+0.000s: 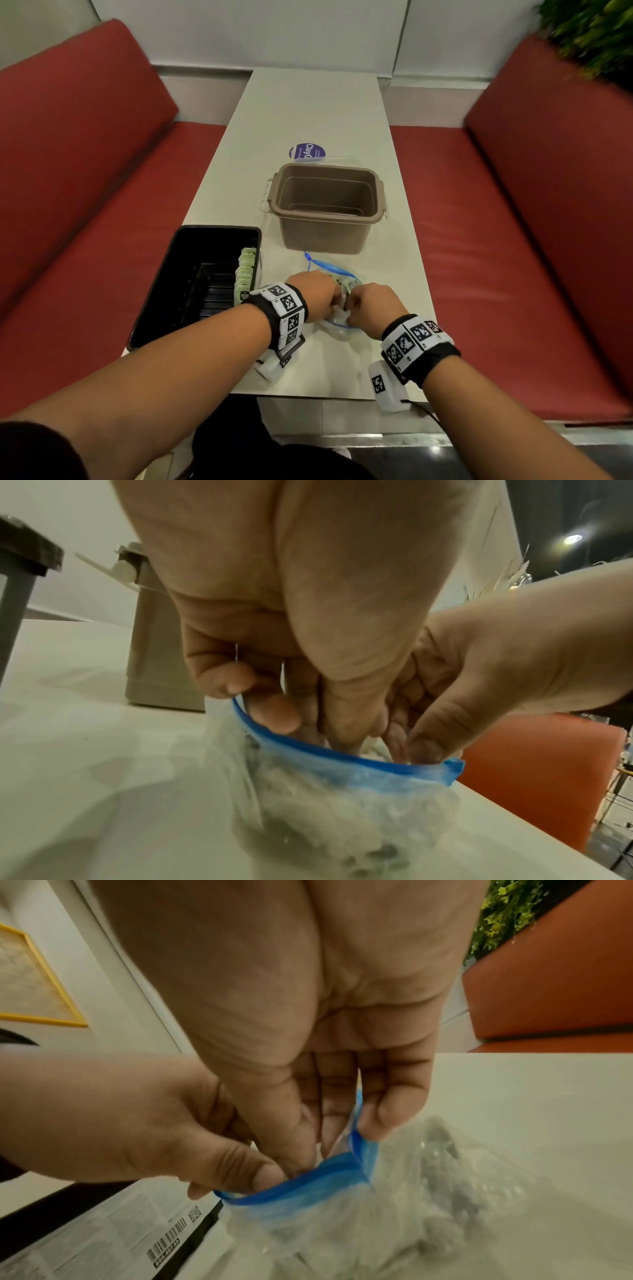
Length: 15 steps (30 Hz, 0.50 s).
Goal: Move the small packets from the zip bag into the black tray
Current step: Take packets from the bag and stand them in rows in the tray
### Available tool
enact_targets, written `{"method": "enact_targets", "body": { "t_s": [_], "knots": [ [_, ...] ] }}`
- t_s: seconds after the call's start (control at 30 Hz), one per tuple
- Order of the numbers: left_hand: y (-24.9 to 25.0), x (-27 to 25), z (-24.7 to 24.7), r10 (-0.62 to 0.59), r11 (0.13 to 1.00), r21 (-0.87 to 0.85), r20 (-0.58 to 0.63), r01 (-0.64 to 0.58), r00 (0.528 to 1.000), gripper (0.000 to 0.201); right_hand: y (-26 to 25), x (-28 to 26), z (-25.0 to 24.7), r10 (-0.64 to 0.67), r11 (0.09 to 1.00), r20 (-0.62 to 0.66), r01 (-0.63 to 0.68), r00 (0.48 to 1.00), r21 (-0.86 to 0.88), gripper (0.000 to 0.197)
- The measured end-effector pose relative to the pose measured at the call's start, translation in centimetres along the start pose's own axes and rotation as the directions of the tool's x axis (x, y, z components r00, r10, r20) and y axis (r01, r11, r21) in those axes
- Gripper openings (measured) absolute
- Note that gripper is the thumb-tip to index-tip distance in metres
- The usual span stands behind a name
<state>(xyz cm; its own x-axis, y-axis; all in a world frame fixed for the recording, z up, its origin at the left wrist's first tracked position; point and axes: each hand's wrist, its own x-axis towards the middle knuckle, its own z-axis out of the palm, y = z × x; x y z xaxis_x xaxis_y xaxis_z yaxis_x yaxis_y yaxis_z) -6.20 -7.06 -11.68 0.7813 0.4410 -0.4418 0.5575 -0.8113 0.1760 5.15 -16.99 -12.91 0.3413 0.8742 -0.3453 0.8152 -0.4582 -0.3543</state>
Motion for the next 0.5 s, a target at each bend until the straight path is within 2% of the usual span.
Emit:
{"method": "enact_targets", "body": {
  "t_s": [0.1,0.3,0.4,0.5],
  "knots": [
    [0.2,-0.1,1.0,-0.044,0.998,-0.052,-0.016,0.043,0.999,0.021,0.4,-0.4,0.8,0.007,0.999,-0.020,-0.006,1.000,0.036,0.023],
    [0.7,-0.6,1.6,-0.038,0.999,-0.018,-0.041,0.037,0.998,0.026,1.3,-0.9,1.5,0.025,0.993,-0.030,-0.022,0.999,0.113,0.034],
    [0.7,-0.9,0.9,-0.063,0.997,-0.053,-0.115,0.057,0.991,0.018,1.5,-0.8,1.3,0.016,0.989,-0.052,-0.008,0.999,0.145,0.037],
    [0.3,-1.5,-0.1,-0.082,0.984,-0.172,-0.200,0.048,0.976,0.015,1.5,-0.6,1.3,0.026,0.983,-0.069,-0.013,0.997,0.183,0.032]
  ]
}}
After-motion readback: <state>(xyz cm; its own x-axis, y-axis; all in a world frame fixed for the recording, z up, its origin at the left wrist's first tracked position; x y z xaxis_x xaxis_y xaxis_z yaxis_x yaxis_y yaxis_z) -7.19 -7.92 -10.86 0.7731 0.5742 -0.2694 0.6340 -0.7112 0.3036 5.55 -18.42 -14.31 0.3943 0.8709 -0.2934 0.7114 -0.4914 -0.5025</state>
